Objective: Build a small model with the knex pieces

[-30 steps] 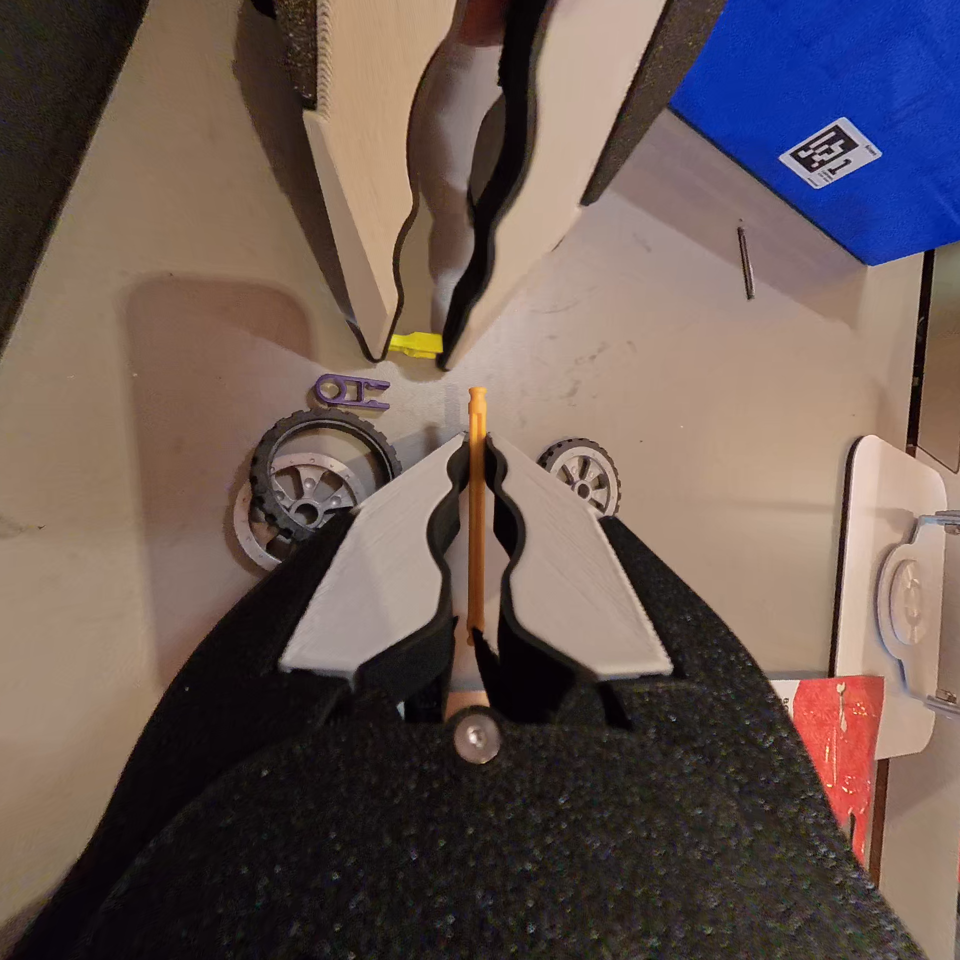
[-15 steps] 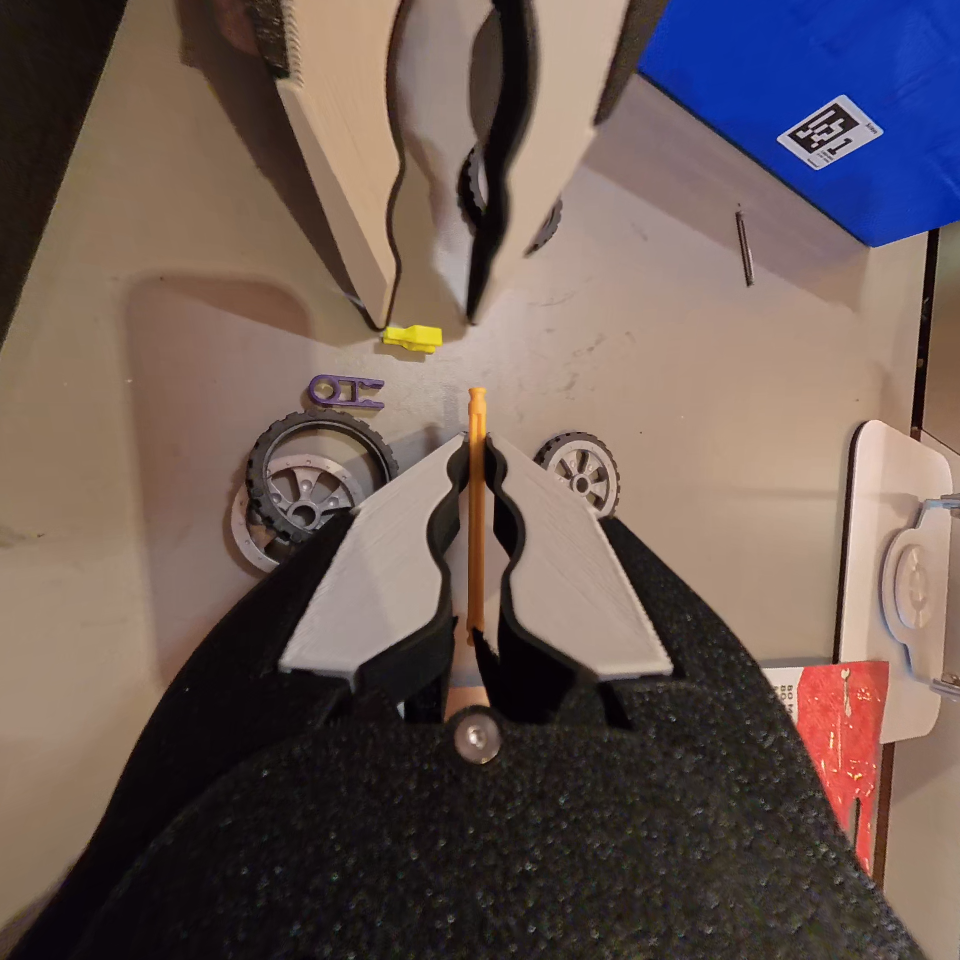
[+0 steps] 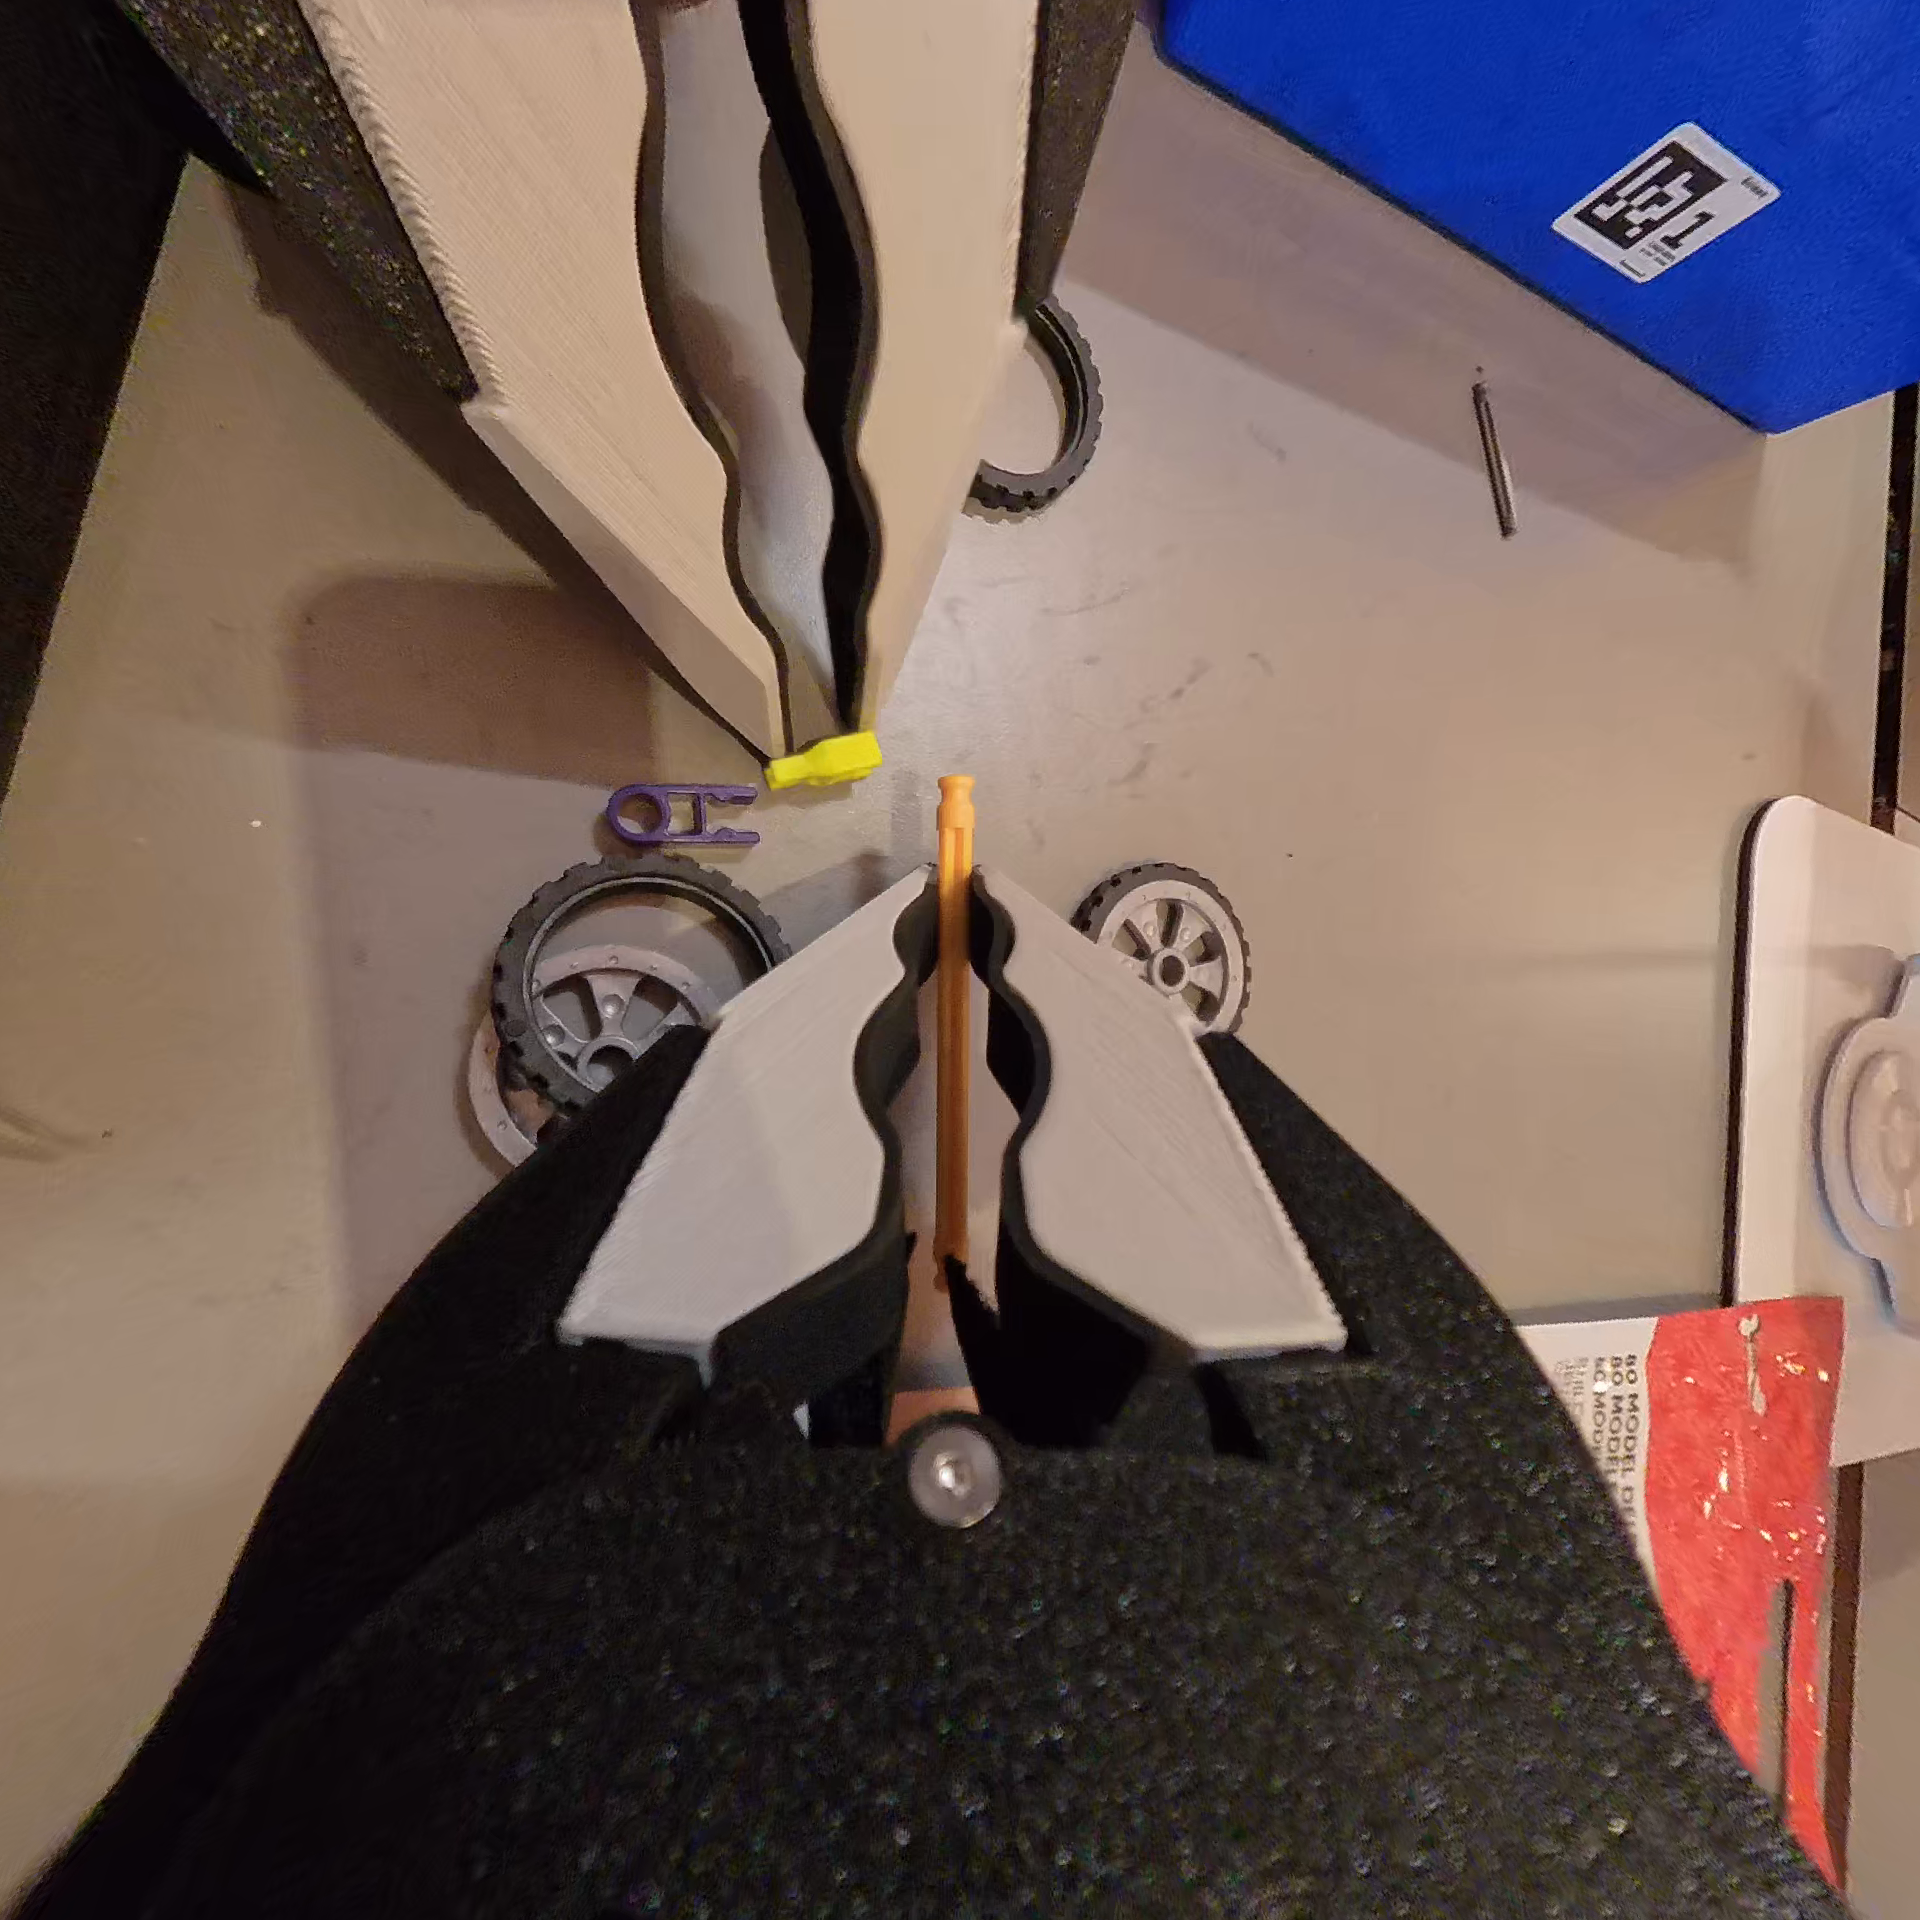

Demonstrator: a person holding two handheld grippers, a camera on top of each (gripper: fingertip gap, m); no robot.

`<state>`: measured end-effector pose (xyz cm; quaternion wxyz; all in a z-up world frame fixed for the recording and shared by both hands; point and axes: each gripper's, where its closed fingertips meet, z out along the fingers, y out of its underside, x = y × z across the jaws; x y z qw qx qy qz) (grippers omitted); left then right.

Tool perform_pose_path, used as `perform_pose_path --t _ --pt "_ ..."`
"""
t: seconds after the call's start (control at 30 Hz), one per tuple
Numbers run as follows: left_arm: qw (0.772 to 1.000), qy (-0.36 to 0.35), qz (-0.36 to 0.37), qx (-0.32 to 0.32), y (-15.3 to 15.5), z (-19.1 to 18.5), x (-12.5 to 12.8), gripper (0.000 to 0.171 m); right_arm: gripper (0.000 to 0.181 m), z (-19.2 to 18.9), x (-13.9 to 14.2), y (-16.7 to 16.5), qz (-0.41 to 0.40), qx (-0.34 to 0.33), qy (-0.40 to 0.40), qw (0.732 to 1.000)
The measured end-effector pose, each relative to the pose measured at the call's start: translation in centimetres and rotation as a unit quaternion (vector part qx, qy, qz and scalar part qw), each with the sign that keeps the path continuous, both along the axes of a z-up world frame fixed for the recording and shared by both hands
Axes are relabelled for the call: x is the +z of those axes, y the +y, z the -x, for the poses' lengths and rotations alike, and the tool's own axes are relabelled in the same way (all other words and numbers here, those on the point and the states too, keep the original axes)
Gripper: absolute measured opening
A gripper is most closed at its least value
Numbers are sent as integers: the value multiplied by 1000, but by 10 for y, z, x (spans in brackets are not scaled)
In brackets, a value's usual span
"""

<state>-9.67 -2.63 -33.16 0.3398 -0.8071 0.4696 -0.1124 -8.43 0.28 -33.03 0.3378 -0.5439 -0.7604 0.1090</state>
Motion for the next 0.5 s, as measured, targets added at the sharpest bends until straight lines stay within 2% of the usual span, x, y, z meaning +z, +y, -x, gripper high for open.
perform_pose_path --t 0.13,0.2,0.37,0.5 --pt "1000 -14 1 11 4 0 1 23 4 -2 0 0 8 -1 1 1000" --pt "1000 -16 4 11 4 -2 1 23 4 -2 0 -1 10 0 2 1000" --pt "1000 -5 -6 -21 3 -8 -1 8 4 -3 0 -1 14 1 6 1000" --pt "999 10 -20 -39 3 -6 -1 5 4 -4 0 0 19 0 10 1000"
